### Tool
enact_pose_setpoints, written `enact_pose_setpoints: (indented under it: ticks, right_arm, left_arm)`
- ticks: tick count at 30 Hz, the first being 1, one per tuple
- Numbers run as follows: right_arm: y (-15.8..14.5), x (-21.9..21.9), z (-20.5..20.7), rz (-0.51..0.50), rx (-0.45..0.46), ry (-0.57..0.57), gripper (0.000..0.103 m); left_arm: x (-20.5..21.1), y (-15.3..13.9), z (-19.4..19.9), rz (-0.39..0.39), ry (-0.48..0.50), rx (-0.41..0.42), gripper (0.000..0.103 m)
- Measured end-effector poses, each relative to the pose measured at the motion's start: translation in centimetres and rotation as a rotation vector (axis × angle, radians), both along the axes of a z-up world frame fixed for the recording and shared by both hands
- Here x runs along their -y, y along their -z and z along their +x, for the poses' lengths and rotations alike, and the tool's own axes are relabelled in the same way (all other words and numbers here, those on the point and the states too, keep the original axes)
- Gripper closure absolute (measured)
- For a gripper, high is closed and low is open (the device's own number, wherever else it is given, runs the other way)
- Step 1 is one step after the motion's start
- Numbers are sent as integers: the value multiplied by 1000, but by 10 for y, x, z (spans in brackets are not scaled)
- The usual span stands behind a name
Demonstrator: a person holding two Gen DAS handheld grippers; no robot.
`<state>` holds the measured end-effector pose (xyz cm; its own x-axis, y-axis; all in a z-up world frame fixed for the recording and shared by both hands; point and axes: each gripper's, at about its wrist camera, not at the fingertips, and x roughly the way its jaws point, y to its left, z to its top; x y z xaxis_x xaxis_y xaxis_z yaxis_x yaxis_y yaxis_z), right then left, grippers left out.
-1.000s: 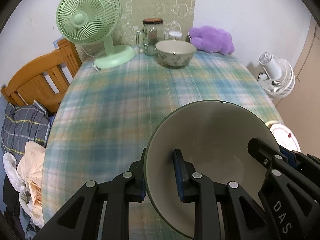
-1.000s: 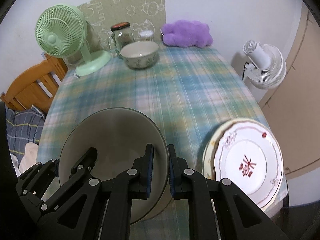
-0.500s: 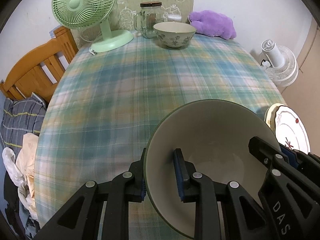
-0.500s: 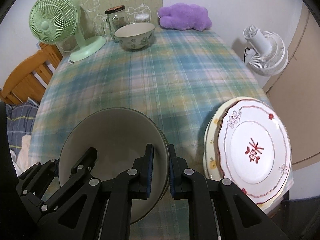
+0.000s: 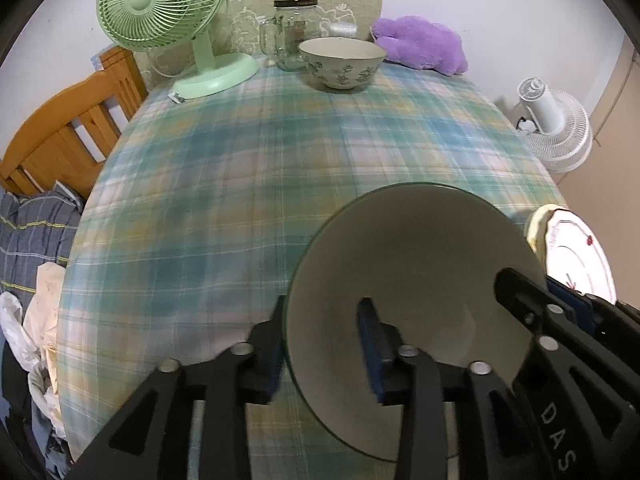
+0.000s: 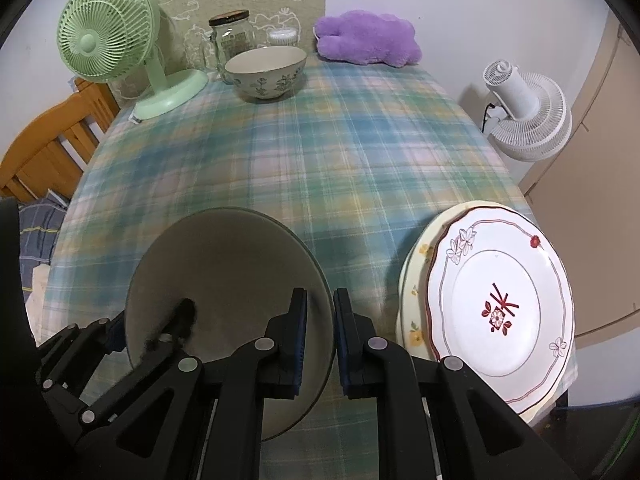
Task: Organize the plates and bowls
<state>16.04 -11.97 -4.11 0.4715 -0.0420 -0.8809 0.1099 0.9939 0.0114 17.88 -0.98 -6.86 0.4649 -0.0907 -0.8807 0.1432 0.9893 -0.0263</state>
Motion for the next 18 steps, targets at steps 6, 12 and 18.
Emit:
enact_pose_setpoints:
  ticks: [6,12,18]
  right_arm:
    - [-11,0,0,-1,-10,-2,85]
    - [-34,0,3,-2,34,-5,53]
    - [-58,2,14,18,77,-25,39]
  left_arm:
    - [0,-17,-2,-9,22,15,45]
    - [-6,-43,1,-21,13,55,26]
    - [-4,-66,14,-23,-3,96,18]
